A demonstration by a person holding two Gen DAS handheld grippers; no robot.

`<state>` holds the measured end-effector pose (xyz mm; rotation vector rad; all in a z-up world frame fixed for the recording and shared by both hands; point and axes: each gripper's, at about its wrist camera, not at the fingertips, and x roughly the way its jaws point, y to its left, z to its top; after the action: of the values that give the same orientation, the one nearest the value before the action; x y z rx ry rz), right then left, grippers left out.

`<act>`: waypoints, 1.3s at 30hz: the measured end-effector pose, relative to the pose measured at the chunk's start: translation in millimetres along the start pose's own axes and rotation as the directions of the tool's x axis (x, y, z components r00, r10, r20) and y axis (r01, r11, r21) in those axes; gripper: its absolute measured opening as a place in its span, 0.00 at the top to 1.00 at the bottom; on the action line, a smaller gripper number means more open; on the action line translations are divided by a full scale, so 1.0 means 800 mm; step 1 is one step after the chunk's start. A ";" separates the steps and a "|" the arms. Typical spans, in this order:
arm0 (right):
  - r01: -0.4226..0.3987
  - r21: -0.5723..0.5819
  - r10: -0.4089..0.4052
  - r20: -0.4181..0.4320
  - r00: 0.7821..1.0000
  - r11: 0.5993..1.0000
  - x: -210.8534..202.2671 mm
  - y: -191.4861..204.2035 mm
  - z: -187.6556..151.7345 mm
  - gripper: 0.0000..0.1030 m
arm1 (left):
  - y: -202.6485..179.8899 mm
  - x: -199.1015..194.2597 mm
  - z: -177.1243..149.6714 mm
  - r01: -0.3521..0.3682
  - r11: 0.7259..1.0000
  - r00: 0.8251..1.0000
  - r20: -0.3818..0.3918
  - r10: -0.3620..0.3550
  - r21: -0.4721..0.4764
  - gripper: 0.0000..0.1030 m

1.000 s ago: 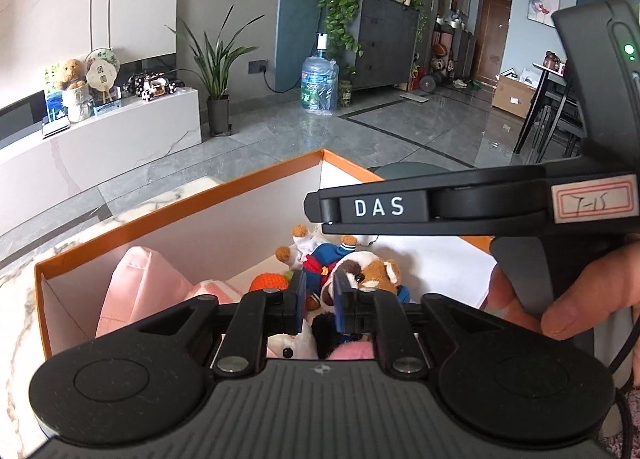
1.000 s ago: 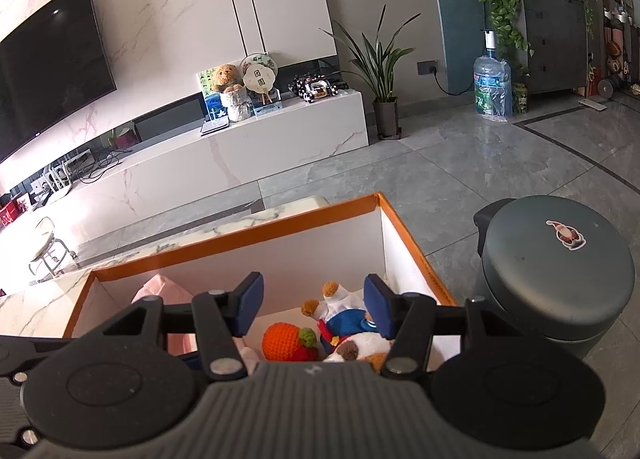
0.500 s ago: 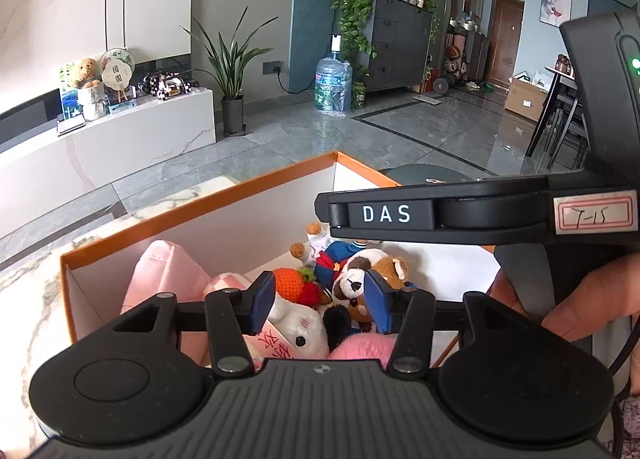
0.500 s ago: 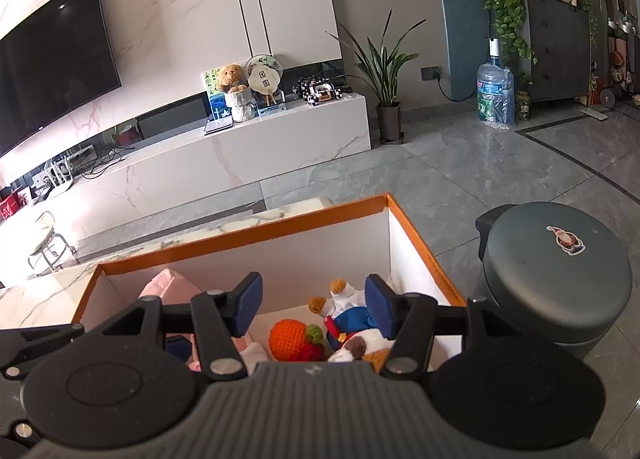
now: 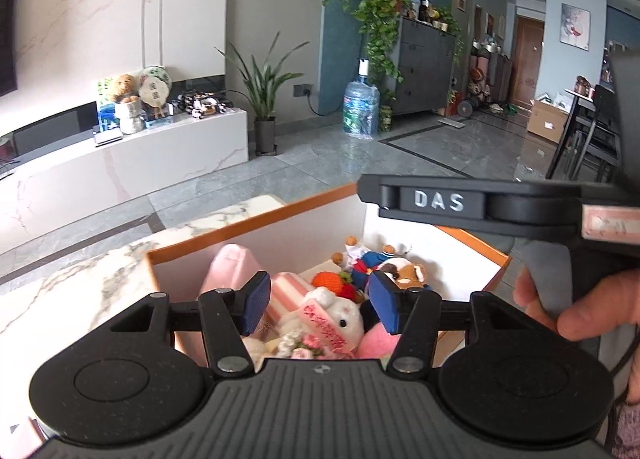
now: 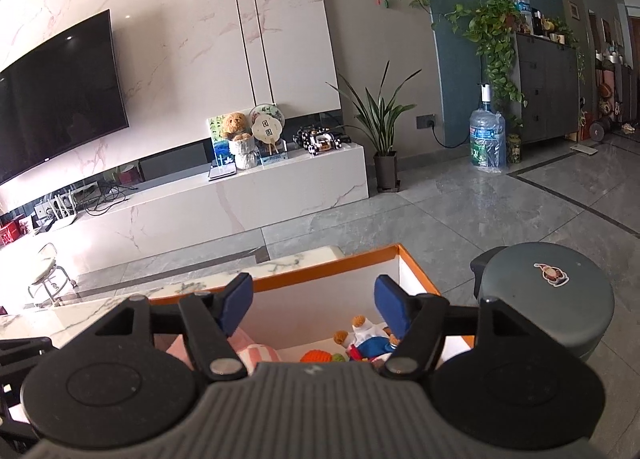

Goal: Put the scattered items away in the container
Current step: 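Open both grippers to drop the peach ball and strawberry into the box, then move the left gripper to the pink wallet and grasp its edge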

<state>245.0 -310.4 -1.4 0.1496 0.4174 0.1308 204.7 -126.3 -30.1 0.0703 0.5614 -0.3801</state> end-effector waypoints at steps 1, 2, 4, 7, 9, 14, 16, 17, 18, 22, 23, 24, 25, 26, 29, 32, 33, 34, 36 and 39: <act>-0.008 0.001 0.008 0.008 1.000 1.000 -0.008 0.007 -0.002 0.32 | 0.003 -0.008 0.000 -0.009 1.000 1.000 0.007 0.009 -0.005 0.38; -0.013 -0.002 0.013 0.015 1.000 1.000 -0.015 0.014 -0.004 0.32 | 0.007 -0.016 -0.001 -0.018 1.000 1.000 0.014 0.018 -0.011 0.38; -0.021 -0.008 0.021 0.030 0.999 1.000 -0.028 0.028 -0.006 0.32 | 0.014 -0.031 -0.002 -0.035 0.999 0.999 0.028 0.036 -0.022 0.38; -0.045 0.004 0.045 0.045 0.998 0.999 -0.047 0.049 -0.008 0.32 | 0.029 -0.055 -0.005 -0.063 0.997 0.997 0.045 0.065 -0.046 0.38; -0.076 0.003 0.076 0.049 0.996 0.997 -0.062 0.066 -0.010 0.32 | 0.042 -0.073 -0.011 -0.083 0.994 0.995 0.050 0.087 -0.072 0.38; -0.155 -0.034 0.156 0.048 0.987 0.987 -0.088 0.118 -0.018 0.27 | 0.078 -0.115 -0.027 -0.156 0.978 0.985 0.055 0.164 -0.137 0.38; -0.192 -0.053 0.194 0.041 0.980 0.980 -0.095 0.141 -0.025 0.25 | 0.095 -0.132 -0.036 -0.196 0.966 0.977 0.055 0.207 -0.167 0.37; -0.206 -0.064 0.209 0.035 0.977 0.976 -0.098 0.153 -0.028 0.23 | 0.104 -0.139 -0.040 -0.212 0.960 0.973 0.055 0.225 -0.182 0.36; -0.216 -0.074 0.218 0.031 0.975 0.974 -0.100 0.164 -0.032 0.22 | 0.112 -0.147 -0.045 -0.226 0.954 0.969 0.056 0.241 -0.198 0.34; -0.252 -0.113 0.255 0.018 0.967 0.961 -0.111 0.205 -0.048 0.16 | 0.141 -0.168 -0.060 -0.272 0.935 0.956 0.050 0.290 -0.225 0.33; -0.261 -0.118 0.265 0.016 0.964 0.958 -0.114 0.214 -0.052 0.16 | 0.148 -0.173 -0.064 -0.288 0.930 0.951 0.047 0.306 -0.228 0.32; -0.271 -0.123 0.275 0.013 0.961 0.955 -0.117 0.222 -0.056 0.16 | 0.153 -0.177 -0.069 -0.301 0.925 0.947 0.045 0.319 -0.230 0.29; -0.277 -0.127 0.280 0.004 0.960 0.952 -0.118 0.229 -0.058 0.14 | 0.158 -0.180 -0.073 -0.313 0.921 0.942 0.044 0.332 -0.233 0.28; -0.278 -0.131 0.280 -0.003 0.960 0.952 -0.119 0.237 -0.061 0.13 | 0.163 -0.184 -0.077 -0.322 0.916 0.939 0.042 0.341 -0.238 0.27; -0.265 -0.144 0.265 -0.022 0.964 0.953 -0.119 0.256 -0.072 0.11 | 0.177 -0.193 -0.089 -0.343 0.904 0.931 0.032 0.363 -0.256 0.25; -0.252 -0.162 0.247 -0.047 0.968 0.954 -0.116 0.274 -0.084 0.11 | 0.197 -0.200 -0.103 -0.359 0.888 0.926 0.014 0.378 -0.288 0.25; -0.248 -0.171 0.242 -0.059 0.969 0.953 -0.113 0.279 -0.088 0.11 | 0.203 -0.201 -0.107 -0.364 0.882 0.924 0.005 0.382 -0.299 0.25; -0.245 -0.180 0.237 -0.070 0.969 0.953 -0.111 0.285 -0.093 0.11 | 0.210 -0.202 -0.112 -0.367 0.876 0.923 -0.005 0.385 -0.312 0.25; -0.251 -0.186 0.236 -0.098 0.967 0.950 -0.105 0.294 -0.102 0.11 | 0.224 -0.208 -0.127 -0.372 0.862 0.921 -0.025 0.388 -0.344 0.25; -0.249 -0.211 0.222 -0.143 0.964 0.945 -0.098 0.304 -0.117 0.11 | 0.243 -0.207 -0.143 -0.382 0.844 0.918 -0.053 0.392 -0.377 0.25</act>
<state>111.9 -72.9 -13.5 -0.0351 0.4983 0.4244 90.1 128.5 -46.0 -0.1959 0.5716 0.1301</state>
